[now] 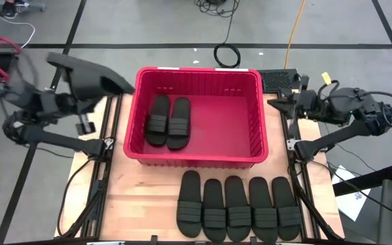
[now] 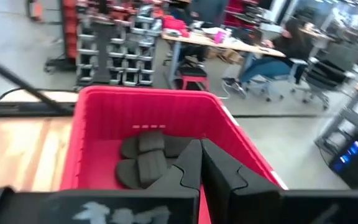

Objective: Pick and place slides into bin
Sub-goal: Put the black slide into the red bin

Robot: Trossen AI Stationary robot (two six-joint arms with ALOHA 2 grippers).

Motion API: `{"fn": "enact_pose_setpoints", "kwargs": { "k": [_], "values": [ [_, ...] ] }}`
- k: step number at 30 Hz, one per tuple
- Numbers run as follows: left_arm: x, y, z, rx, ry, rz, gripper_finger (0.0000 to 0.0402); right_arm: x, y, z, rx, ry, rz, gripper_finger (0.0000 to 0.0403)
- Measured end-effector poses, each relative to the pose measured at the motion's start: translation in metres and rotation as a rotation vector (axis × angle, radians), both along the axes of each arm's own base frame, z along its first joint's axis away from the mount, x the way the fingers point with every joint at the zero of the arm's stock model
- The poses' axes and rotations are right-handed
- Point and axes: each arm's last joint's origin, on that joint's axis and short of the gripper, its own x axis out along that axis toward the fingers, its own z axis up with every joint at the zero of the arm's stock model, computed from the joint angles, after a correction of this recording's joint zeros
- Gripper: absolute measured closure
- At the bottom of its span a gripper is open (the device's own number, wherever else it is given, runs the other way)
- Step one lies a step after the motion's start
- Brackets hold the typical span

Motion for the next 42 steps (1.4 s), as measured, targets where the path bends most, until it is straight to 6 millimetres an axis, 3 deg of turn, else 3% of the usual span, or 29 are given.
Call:
{"fn": "enact_pose_setpoints", "kwargs": {
  "k": [7, 14, 19, 25, 30, 33, 42],
  "values": [
    [0.061, 0.021, -0.037, -0.100, 0.165, -0.207, 0.0399, 0.012, -0.013, 0.000, 0.007, -0.008, -0.120, 0.0403],
    [0.130, 0.091, -0.058, -0.336, 0.264, -0.546, 0.0399, 0.022, -0.026, -0.001, -0.026, 0.024, -0.087, 0.0403],
    [0.187, 0.142, -0.074, -0.560, 0.455, -0.773, 0.0400, 0.023, -0.030, -0.001, 0.023, 0.018, -0.048, 0.0403],
    [0.254, 0.178, -0.090, -0.668, 0.625, -1.023, 0.0400, 0.022, -0.031, -0.005, 0.031, 0.055, -0.038, 0.0403],
    [0.303, 0.200, -0.117, -0.809, 0.741, -1.147, 0.0400, 0.021, -0.031, -0.009, 0.039, 0.093, -0.039, 0.0403],
    [0.319, 0.204, -0.139, -0.884, 0.783, -1.160, 0.0401, 0.020, -0.030, -0.011, 0.063, 0.114, -0.047, 0.0403],
    [0.340, 0.209, -0.185, -1.075, 0.876, -1.161, 0.0401, 0.017, -0.030, -0.018, 0.089, 0.184, -0.056, 0.0403]
  ]
}}
